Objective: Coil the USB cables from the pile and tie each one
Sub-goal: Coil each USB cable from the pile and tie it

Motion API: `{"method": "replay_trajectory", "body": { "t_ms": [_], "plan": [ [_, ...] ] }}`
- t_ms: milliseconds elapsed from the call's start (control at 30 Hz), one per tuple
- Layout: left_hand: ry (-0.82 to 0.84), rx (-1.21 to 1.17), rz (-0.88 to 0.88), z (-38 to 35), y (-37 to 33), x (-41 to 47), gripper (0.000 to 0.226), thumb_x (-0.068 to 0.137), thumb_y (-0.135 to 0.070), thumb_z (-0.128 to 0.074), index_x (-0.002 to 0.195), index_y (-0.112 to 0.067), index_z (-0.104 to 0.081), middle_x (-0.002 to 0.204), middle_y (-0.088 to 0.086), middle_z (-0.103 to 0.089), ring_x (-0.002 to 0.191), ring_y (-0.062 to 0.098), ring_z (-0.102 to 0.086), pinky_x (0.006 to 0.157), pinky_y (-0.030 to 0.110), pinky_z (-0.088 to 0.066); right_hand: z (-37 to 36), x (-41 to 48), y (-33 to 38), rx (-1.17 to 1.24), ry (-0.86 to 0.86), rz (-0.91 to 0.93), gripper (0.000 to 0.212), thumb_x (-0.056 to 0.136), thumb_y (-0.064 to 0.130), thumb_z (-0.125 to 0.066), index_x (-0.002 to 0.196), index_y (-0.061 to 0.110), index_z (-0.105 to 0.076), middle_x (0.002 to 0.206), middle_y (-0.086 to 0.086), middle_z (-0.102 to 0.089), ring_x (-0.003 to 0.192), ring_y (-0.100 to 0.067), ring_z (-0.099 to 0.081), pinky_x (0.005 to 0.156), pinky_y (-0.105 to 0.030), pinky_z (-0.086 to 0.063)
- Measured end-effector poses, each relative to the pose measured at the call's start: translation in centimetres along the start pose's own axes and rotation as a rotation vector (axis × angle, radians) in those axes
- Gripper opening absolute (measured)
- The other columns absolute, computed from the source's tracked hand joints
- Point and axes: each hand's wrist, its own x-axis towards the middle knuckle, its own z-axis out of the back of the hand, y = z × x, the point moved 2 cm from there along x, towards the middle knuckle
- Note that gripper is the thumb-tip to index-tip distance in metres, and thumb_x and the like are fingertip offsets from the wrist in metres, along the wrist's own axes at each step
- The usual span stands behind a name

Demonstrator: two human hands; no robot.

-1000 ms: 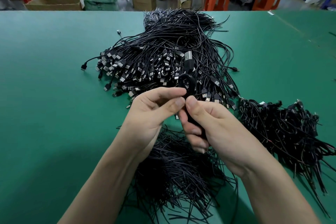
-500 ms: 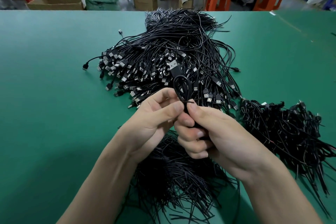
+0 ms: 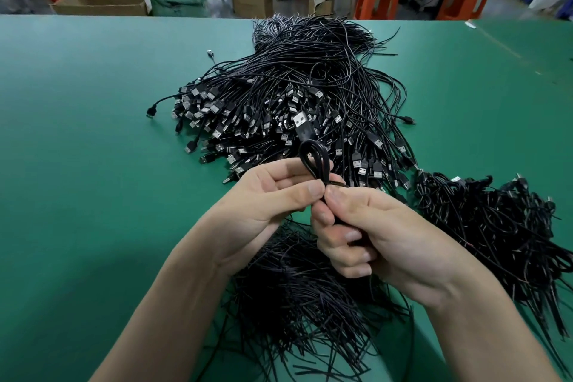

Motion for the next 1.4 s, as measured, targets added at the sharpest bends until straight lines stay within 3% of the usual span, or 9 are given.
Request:
{"method": "replay_trajectory", "body": {
  "t_ms": [167, 367, 533, 633, 700, 867, 967, 1100, 1400],
  "plan": [
    [-0.073, 0.035, -0.052, -0.7, 0.0, 0.3, 0.020, 0.082, -0.026, -0.074, 0.101, -0.026, -0.082, 0.092, 0.003, -0.077, 0.084, 0.012, -0.068, 0.099, 0.028, -0.054, 0.4, 0.1, -0.1, -0.030, -0.040, 0.017, 0.030, 0.101, 0.041, -0.051, 0.085, 0.018, -0.062, 0.063, 0.005, -0.035, 0.050, -0.008, -0.028, 0.047, -0.019, -0.032],
    [-0.114, 0.037, -0.092, -1.6, 0.2, 0.5, 0.017, 0.085, -0.025, -0.071, 0.098, -0.026, -0.081, 0.069, -0.007, -0.068, 0.096, 0.029, -0.059, 0.098, 0.029, -0.052, 0.5, 0.1, -0.2, -0.002, -0.049, 0.049, 0.030, 0.101, 0.040, -0.051, 0.088, 0.017, -0.064, 0.064, 0.004, -0.037, 0.051, -0.009, -0.030, 0.049, -0.019, -0.034],
    [-0.206, 0.054, -0.076, -1.9, 0.2, 0.6, 0.016, 0.091, -0.018, -0.062, 0.096, -0.017, -0.078, 0.061, -0.003, -0.055, 0.106, 0.022, -0.071, 0.107, 0.039, -0.050, 0.3, 0.3, -0.3, 0.014, -0.110, 0.061, 0.032, 0.102, 0.039, -0.052, 0.091, 0.014, -0.068, 0.066, 0.003, -0.041, 0.054, -0.009, -0.034, 0.051, -0.020, -0.036],
    [-0.176, 0.022, -0.053, -1.9, 0.3, 0.7, 0.013, 0.096, -0.020, -0.064, 0.101, -0.017, -0.076, 0.070, 0.021, -0.044, 0.066, 0.034, -0.068, 0.069, 0.050, -0.061, 0.3, 0.3, -0.2, -0.055, -0.164, 0.061, 0.040, 0.102, 0.039, -0.048, 0.103, 0.004, -0.069, 0.071, -0.004, -0.052, 0.057, -0.013, -0.045, 0.056, -0.025, -0.045],
    [-0.156, 0.005, -0.045, -1.8, 0.1, 0.6, 0.014, 0.099, -0.019, -0.066, 0.106, -0.008, -0.071, 0.085, 0.032, -0.055, 0.052, 0.032, -0.058, 0.057, 0.050, -0.055, 0.5, 0.3, -0.1, -0.161, -0.233, 0.062, 0.047, 0.103, 0.039, -0.045, 0.109, -0.002, -0.066, 0.076, -0.009, -0.063, 0.062, -0.016, -0.054, 0.062, -0.029, -0.052],
    [-0.247, 0.081, -0.097, -1.0, 0.4, 0.8, 0.019, 0.095, -0.016, -0.067, 0.107, -0.019, -0.080, 0.110, 0.007, -0.079, 0.103, 0.018, -0.074, 0.089, 0.025, -0.057, 1.8, 0.3, 0.6, -0.659, -0.704, 0.344, 0.017, 0.088, 0.042, -0.071, 0.097, 0.028, -0.070, 0.079, 0.002, -0.067, 0.071, -0.020, -0.063, 0.068, -0.038, -0.054],
    [-0.240, 0.129, -0.100, -0.9, 0.6, 0.8, 0.022, 0.099, -0.014, -0.065, 0.117, -0.013, -0.077, 0.116, 0.006, -0.078, 0.107, 0.011, -0.073, 0.087, 0.017, -0.054, 1.9, 0.0, 0.8, -0.672, -0.722, 0.535, 0.012, 0.090, 0.025, -0.077, 0.096, 0.033, -0.072, 0.081, 0.006, -0.066, 0.071, -0.021, -0.064, 0.060, -0.028, -0.051],
    [-0.251, 0.161, -0.098, -1.1, 0.5, 0.6, 0.022, 0.101, -0.012, -0.063, 0.118, -0.014, -0.076, 0.115, 0.001, -0.079, 0.099, 0.001, -0.072, 0.076, 0.008, -0.050, 1.9, -0.1, 0.6, -0.665, -0.733, 0.588, 0.006, 0.086, 0.026, -0.076, 0.090, 0.030, -0.074, 0.080, 0.004, -0.069, 0.069, -0.015, -0.064, 0.059, -0.027, -0.051],
    [-0.353, 0.212, -0.012, -0.7, 1.1, 0.9, 0.024, 0.091, -0.034, -0.066, 0.107, -0.025, -0.081, 0.110, -0.007, -0.077, 0.088, 0.004, -0.058, 0.081, 0.034, -0.039, 1.1, 0.1, 0.4, -0.767, -0.797, 0.668, 0.013, 0.089, 0.019, -0.078, 0.086, 0.030, -0.073, 0.089, 0.006, -0.065, 0.071, -0.019, -0.063, 0.061, -0.026, -0.047]
  ]
}}
